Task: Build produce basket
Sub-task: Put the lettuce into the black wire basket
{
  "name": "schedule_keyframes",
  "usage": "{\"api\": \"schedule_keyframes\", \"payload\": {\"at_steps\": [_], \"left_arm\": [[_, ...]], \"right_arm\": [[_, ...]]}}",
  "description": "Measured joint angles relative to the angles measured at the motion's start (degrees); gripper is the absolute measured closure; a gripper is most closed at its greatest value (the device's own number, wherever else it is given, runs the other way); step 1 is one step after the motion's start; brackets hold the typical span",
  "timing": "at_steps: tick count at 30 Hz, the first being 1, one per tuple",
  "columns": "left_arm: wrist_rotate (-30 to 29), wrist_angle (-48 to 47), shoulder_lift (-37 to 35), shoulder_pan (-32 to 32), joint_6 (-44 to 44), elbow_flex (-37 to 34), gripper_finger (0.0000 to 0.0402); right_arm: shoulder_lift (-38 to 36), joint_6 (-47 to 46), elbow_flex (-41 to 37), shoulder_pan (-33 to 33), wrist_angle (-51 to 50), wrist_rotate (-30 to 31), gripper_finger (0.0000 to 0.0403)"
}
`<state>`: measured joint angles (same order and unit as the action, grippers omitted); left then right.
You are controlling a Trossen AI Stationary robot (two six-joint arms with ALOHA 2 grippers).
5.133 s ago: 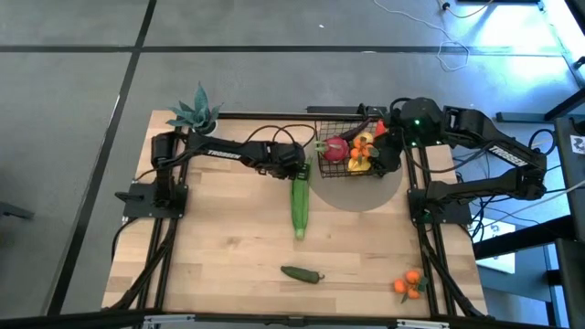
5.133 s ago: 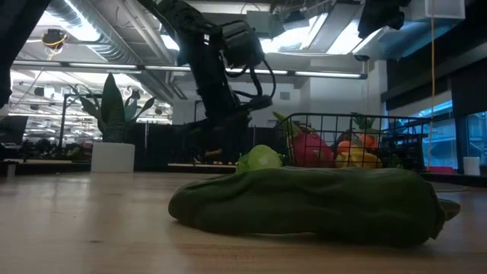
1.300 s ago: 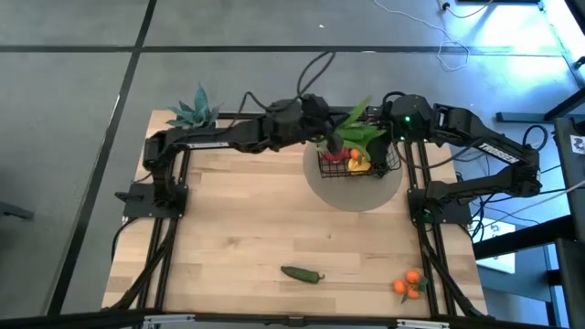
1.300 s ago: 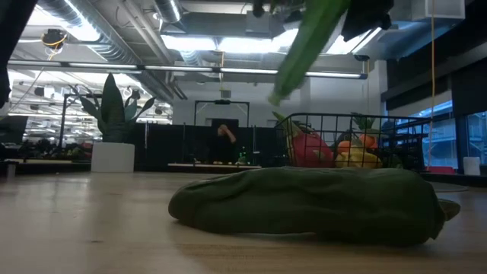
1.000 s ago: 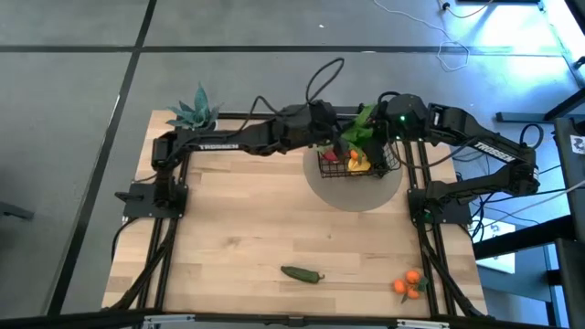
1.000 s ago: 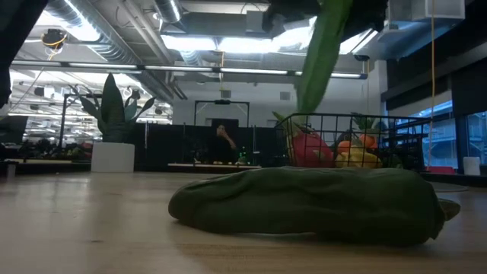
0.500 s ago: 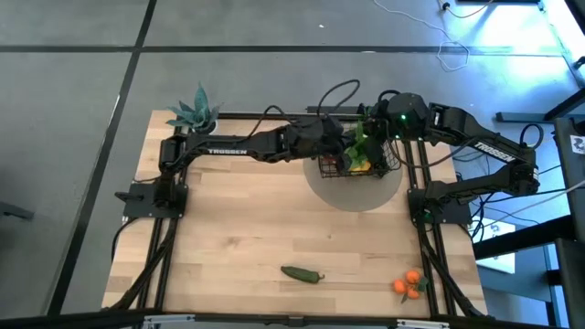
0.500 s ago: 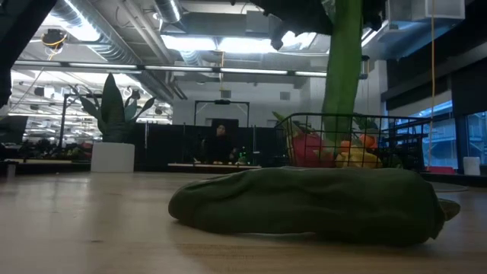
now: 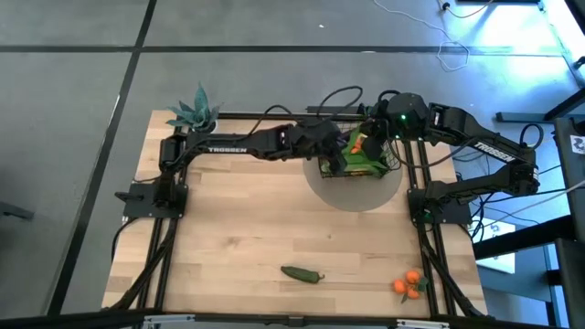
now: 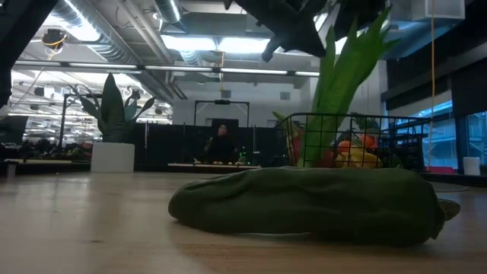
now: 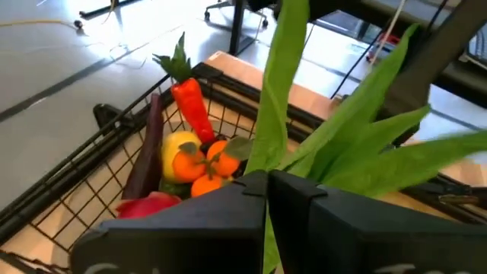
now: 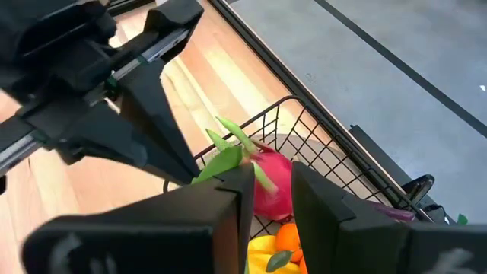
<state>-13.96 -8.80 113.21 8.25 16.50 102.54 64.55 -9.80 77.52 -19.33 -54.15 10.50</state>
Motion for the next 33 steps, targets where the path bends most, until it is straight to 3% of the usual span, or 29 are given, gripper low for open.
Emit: {"api": "schedule_keyframes", "payload": {"at_steps": [16,26,33], "left_arm": [[-0.5,-3.2,0.9,0.6,2.4,0.0,0.0398],[1.2,-3.4,0.9,0.7,2.4,0.0,0.0325],[0.1,-3.8,-1.0,1.0,-2.2,0.0,0.0318]], "right_arm": [[0.0,0.0,0.0,0.0,0.0,0.0,0.0324],[-0.6,3.6,0.0,0.0,-0.1,0.0,0.0324],[-4.8,5.8,2.3,0.2,-0.8,-0.1,0.0324]]}}
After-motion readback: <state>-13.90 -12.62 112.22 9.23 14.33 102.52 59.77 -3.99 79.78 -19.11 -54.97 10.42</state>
